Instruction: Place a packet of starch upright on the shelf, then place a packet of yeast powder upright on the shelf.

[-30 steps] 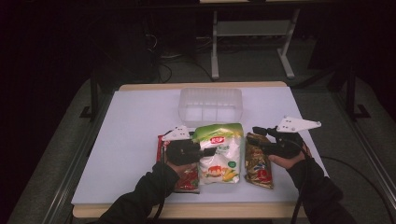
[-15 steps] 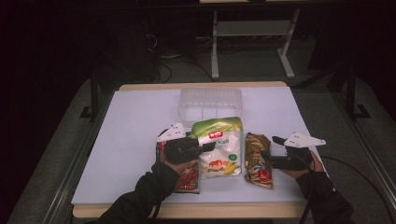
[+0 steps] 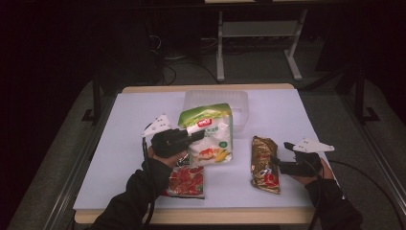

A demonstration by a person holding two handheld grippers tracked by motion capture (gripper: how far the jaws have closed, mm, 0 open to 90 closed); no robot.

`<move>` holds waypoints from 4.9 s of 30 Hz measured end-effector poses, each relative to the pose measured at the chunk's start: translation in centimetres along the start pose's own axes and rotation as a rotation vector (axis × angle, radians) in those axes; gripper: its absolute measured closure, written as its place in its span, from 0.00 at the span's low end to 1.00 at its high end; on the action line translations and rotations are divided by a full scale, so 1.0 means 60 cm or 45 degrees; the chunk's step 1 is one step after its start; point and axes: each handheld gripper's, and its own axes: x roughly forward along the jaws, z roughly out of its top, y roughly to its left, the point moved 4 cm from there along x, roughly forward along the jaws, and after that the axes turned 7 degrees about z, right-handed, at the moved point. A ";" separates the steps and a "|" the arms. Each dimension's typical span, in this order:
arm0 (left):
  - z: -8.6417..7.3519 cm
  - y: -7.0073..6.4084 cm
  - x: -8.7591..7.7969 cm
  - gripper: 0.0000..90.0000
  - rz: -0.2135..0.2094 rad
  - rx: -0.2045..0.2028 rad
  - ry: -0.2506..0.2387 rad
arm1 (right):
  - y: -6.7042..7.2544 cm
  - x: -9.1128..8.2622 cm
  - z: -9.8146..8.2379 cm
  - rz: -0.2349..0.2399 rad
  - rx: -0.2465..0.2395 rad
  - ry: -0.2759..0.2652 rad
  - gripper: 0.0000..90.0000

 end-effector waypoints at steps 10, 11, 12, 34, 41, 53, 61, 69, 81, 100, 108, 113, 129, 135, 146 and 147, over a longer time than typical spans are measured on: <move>0.016 0.037 -0.030 0.88 0.130 0.005 -0.072 | -0.014 -0.007 -0.003 -0.061 0.021 -0.063 0.34; 0.016 0.038 -0.030 0.88 0.138 0.002 -0.075 | -0.015 -0.009 -0.001 -0.072 0.016 -0.078 0.35; 0.017 0.041 -0.032 0.88 0.151 -0.001 -0.080 | -0.015 -0.009 -0.001 -0.072 0.016 -0.078 0.35; 0.059 0.086 -0.016 0.88 0.418 0.010 -0.189 | -0.010 -0.005 0.001 -0.053 0.016 -0.100 0.37; 0.079 0.118 0.002 0.88 0.491 -0.015 -0.206 | -0.012 -0.002 0.001 -0.047 0.027 -0.103 0.37; 0.094 0.158 0.046 0.88 0.584 -0.042 -0.212 | -0.012 0.008 -0.001 -0.036 0.013 -0.090 0.37; 0.092 0.173 0.083 0.88 0.645 -0.057 -0.190 | -0.007 0.005 0.000 -0.038 -0.002 -0.098 0.37; 0.100 0.181 0.121 0.88 0.712 -0.104 -0.226 | -0.007 0.006 0.001 -0.038 -0.011 -0.103 0.37; 0.116 0.175 0.157 0.89 0.745 -0.120 -0.321 | 0.000 0.014 -0.003 -0.022 -0.021 -0.075 0.37; 0.050 0.165 0.206 0.87 0.651 -0.021 -0.103 | 0.008 0.021 -0.003 -0.016 -0.063 -0.054 0.37; 0.072 0.175 0.174 0.80 0.509 0.044 0.115 | 0.011 0.026 -0.005 -0.002 -0.070 -0.028 0.37; 0.078 0.186 0.159 0.71 0.433 0.107 0.241 | 0.014 0.029 -0.006 0.010 -0.072 -0.010 0.37; 0.025 0.173 0.141 0.71 0.215 0.239 0.566 | 0.017 0.029 -0.006 0.037 -0.091 0.007 0.37; -0.001 0.177 0.148 0.76 0.287 0.312 0.628 | 0.017 0.030 -0.006 0.034 -0.092 0.008 0.37; -0.002 0.165 0.184 0.83 0.425 0.467 0.559 | 0.022 0.033 -0.003 0.037 -0.103 0.002 0.37; 0.000 0.166 0.188 0.84 0.445 0.478 0.546 | 0.023 0.033 -0.002 0.036 -0.103 0.002 0.37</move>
